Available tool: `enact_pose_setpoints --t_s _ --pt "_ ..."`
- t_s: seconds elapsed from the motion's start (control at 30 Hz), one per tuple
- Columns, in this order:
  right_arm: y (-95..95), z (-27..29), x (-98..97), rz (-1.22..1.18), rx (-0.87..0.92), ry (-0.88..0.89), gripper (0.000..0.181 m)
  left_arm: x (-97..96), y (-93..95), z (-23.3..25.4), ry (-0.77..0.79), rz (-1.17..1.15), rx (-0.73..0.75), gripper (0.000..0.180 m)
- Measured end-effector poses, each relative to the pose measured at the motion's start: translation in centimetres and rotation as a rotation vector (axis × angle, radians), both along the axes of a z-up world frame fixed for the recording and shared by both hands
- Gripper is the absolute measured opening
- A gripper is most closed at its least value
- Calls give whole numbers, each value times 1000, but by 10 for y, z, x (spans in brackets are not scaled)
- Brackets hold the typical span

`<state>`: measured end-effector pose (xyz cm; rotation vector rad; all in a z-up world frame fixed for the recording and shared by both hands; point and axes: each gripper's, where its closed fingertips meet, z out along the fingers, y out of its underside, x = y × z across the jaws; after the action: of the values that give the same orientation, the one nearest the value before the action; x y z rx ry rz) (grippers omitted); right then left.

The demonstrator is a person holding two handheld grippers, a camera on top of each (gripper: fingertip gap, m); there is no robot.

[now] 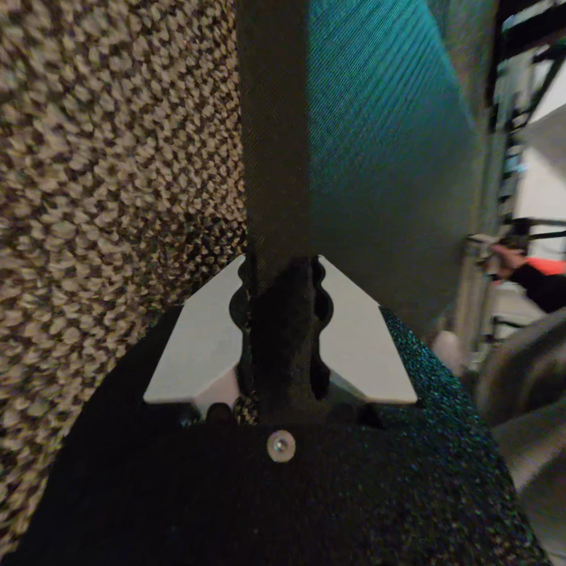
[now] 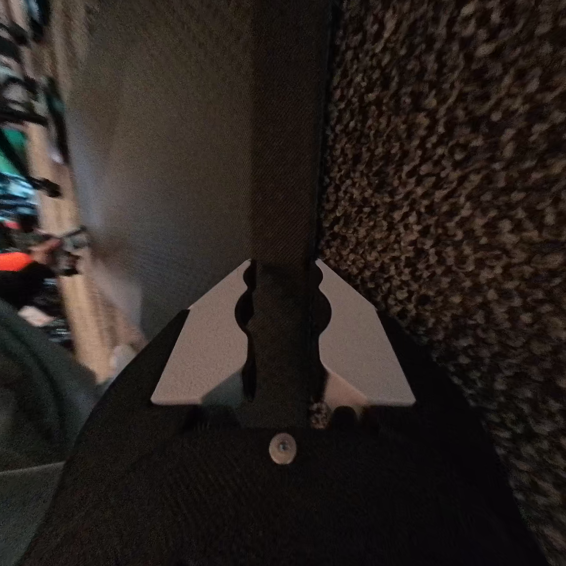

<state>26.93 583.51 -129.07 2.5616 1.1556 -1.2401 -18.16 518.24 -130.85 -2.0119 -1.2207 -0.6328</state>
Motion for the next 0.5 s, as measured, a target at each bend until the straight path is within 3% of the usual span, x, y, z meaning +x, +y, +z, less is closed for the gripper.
enact_pose_setpoints --t_s 0.17,0.33,0.43,0.5 --pt "0 0 -1 -8 -122 51 30 2 0 4 -114 -31 144 35" --pt "-2 3 -2 -26 -219 86 24 0 0 5 -235 -61 248 16" --pt "1 9 0 -76 -286 160 17 -3 -1 43 -301 -26 497 10" --pt "1 11 1 -104 -297 178 15 1 3 59 -302 -36 577 6"
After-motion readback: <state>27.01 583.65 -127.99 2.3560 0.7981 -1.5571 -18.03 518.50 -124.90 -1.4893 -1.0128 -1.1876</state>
